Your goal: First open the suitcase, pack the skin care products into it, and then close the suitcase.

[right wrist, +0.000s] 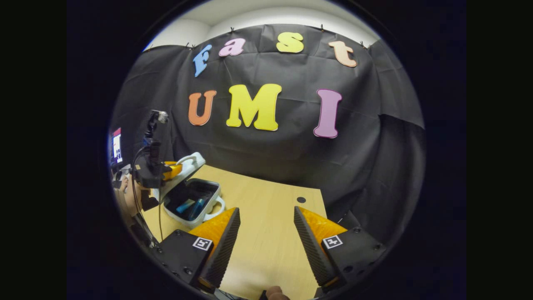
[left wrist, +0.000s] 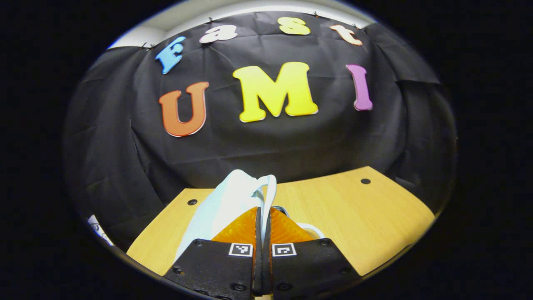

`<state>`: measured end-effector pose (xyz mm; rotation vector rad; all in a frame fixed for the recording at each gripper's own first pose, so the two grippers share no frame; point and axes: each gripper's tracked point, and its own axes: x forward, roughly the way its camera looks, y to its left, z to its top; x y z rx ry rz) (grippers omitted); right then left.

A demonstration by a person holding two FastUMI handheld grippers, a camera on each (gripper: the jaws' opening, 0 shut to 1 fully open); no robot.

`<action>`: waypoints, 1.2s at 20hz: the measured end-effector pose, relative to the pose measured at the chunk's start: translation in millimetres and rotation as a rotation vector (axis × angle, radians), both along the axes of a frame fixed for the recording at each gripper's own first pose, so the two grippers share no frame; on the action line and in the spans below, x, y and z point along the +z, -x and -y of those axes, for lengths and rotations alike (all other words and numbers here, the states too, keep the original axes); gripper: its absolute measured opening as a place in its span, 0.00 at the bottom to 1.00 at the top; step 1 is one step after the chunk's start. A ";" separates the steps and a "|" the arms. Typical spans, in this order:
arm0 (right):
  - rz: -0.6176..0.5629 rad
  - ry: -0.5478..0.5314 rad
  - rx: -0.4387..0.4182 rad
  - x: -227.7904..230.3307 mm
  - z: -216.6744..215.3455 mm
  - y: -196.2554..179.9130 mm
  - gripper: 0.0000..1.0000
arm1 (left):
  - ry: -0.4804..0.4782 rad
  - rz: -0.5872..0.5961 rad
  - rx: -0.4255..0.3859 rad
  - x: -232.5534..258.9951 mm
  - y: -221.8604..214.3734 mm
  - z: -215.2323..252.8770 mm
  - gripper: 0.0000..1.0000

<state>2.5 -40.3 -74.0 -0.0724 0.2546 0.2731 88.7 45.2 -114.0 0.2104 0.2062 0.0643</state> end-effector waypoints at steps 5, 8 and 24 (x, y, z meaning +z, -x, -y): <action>-0.048 -0.006 -0.024 -17.7 18.2 -2.4 0.78 | -0.074 -0.084 -0.073 -58.5 -8.4 38.0 0.03; -0.083 -0.007 -0.037 -29.5 22.8 -2.7 0.77 | -0.142 -0.138 -0.091 -89.5 -13.9 52.5 0.03; -0.066 0.043 -0.023 -22.5 18.3 -3.6 0.77 | -0.091 -0.161 -0.073 -102.6 -24.5 77.4 0.57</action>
